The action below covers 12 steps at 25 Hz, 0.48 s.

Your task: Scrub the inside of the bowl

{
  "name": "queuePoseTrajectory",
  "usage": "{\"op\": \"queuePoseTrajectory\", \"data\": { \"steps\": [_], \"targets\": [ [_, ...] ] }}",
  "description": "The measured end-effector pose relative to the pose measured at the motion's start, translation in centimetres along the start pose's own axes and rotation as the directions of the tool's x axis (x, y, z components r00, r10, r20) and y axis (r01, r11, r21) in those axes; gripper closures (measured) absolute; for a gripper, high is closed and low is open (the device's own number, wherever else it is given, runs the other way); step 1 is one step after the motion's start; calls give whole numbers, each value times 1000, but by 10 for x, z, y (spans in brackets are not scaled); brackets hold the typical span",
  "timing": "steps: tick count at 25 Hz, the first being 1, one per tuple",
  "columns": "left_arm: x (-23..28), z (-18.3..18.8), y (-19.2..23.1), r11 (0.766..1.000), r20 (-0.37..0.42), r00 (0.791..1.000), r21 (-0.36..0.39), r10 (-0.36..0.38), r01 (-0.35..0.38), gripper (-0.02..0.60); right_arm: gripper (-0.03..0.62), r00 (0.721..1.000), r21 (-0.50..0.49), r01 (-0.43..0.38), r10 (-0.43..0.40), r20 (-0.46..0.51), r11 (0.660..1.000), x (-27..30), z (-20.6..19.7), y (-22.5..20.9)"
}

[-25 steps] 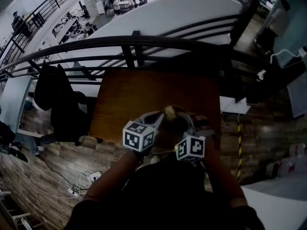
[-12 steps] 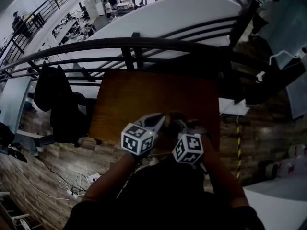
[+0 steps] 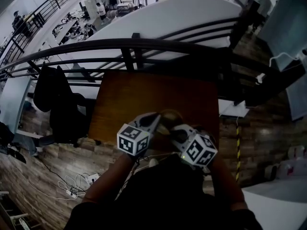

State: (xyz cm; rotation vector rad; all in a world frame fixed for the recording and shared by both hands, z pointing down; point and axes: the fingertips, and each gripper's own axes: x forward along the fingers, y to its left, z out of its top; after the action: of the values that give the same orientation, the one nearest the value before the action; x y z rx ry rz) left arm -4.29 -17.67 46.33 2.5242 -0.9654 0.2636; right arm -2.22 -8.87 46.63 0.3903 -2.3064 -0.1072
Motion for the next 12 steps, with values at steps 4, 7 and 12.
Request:
{"op": "queuePoseTrajectory", "data": {
  "steps": [4, 7, 12],
  "targets": [
    [-2, 2, 7, 998, 23, 1000, -66, -19, 20, 577, 551, 986, 83, -21, 8, 164, 996, -27, 17, -1],
    [-3, 2, 12, 980, 56, 996, -182, -74, 83, 577, 551, 974, 87, 37, -55, 219, 996, -50, 25, -9],
    [-8, -1, 17, 926, 113, 981, -328, -159, 188, 577, 551, 954, 117, 104, -132, 270, 988, -79, 27, -19]
  ]
}}
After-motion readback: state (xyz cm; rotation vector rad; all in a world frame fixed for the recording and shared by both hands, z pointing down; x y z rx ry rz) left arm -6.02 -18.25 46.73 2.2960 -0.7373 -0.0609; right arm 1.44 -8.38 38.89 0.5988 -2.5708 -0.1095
